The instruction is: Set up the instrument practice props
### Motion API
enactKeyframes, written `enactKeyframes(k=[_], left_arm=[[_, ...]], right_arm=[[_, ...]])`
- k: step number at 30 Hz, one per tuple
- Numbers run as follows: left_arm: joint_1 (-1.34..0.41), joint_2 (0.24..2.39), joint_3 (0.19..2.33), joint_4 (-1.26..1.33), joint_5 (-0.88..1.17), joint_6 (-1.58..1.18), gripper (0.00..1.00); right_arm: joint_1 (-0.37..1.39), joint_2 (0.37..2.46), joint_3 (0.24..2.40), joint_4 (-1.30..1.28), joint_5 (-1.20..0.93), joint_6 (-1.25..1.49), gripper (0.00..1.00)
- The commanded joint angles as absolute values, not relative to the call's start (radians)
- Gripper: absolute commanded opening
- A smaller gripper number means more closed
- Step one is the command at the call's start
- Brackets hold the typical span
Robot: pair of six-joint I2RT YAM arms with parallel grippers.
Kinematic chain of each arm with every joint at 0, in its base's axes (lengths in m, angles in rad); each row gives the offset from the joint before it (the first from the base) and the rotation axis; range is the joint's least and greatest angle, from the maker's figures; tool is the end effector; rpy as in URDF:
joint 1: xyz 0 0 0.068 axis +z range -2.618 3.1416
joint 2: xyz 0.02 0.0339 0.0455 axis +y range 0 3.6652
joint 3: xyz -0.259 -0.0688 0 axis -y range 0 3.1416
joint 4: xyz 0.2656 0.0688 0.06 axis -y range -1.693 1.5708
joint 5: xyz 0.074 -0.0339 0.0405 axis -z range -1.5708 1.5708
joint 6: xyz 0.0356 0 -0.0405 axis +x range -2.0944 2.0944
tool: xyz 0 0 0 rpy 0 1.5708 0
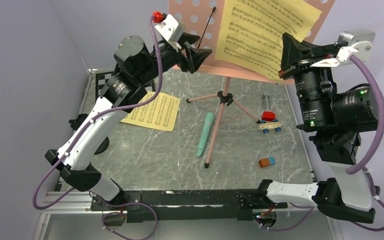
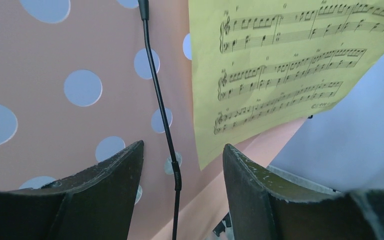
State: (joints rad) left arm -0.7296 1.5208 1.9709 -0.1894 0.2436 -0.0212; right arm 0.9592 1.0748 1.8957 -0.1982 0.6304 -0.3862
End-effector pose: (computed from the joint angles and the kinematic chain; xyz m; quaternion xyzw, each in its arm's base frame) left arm 0.2365 -0.2230 0.5697 0.3001 0.5337 -0.3575 0.7052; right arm 0.0845 0.0840 0.6365 -0.0547 0.5113 0.1033 0.8514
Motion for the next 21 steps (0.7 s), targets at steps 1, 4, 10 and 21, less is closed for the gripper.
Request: enactKeyframes(k=[1,4,10,21], left_arm=[[-0.734,1.531,2.029,-0.127,0.182,-0.012,0.64],[-0.735,1.538,2.042,-0.123,0.177,-0.012,0.63],[-0.740,1.550,2.053,-0.102,0.166,-0.014,0.63],[-0.776,1.619,2.140,-0.124,0.086,0.042,0.54]], right_arm=[[0.962,1.100,1.902,-0.163,0.696,-0.442,0.00],[0.960,1.111,1.904,-0.161,0.700,-0.449,0.00],[0.948,1.139,1.911,-0.156,0.696,-0.458,0.00],[0.815,1.147,1.906,-0.189,0.615,-0.379,0.00]])
